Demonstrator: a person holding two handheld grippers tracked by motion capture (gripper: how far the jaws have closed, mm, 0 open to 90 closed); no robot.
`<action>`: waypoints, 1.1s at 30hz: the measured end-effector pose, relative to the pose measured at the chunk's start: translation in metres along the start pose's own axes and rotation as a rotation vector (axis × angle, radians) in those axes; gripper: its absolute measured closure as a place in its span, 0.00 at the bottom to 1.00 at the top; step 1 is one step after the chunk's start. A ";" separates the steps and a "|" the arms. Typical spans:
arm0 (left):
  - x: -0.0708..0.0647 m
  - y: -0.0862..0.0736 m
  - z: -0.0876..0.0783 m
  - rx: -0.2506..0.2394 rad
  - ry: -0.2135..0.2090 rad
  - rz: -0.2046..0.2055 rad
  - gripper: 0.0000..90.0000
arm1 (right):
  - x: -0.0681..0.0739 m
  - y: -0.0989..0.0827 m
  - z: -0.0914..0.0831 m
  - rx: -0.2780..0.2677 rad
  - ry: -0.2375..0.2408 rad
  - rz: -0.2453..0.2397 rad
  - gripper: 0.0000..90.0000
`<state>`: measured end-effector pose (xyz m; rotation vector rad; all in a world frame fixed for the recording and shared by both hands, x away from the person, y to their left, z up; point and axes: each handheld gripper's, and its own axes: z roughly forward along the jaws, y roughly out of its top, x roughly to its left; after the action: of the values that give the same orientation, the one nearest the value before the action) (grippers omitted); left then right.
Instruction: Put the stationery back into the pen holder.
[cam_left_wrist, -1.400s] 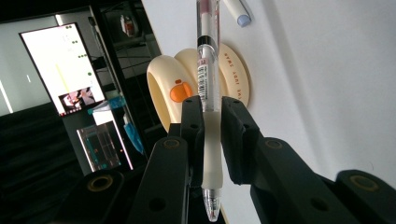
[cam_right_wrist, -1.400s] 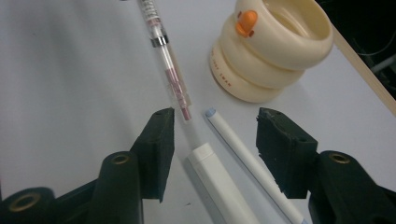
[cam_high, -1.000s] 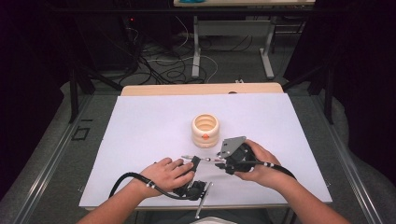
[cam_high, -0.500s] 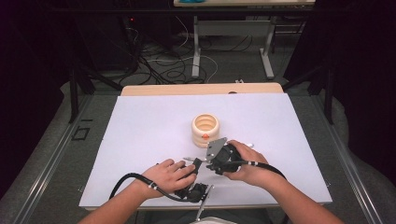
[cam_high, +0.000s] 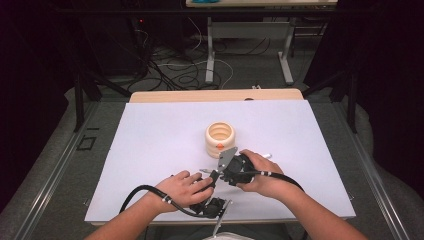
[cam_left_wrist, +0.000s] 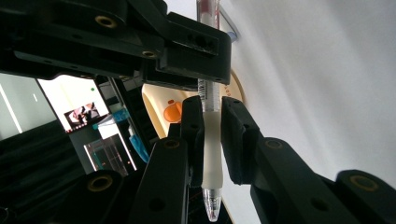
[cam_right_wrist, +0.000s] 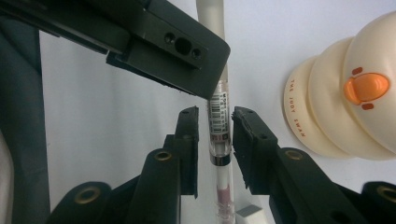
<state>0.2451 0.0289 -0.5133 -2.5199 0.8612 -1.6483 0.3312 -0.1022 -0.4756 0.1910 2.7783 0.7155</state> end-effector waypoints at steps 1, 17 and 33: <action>0.000 0.000 0.000 0.000 0.000 0.001 0.89 | 0.000 0.000 0.001 0.002 0.000 -0.002 0.80; -0.003 0.001 0.002 -0.003 0.015 0.030 0.89 | 0.003 0.003 0.008 0.032 -0.002 -0.009 0.88; -0.007 -0.007 0.005 -0.022 -0.036 -0.058 0.76 | -0.010 -0.001 0.008 0.018 -0.054 0.086 0.88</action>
<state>0.2508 0.0363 -0.5193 -2.6047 0.8147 -1.6131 0.3435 -0.1015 -0.4808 0.3298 2.7397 0.6956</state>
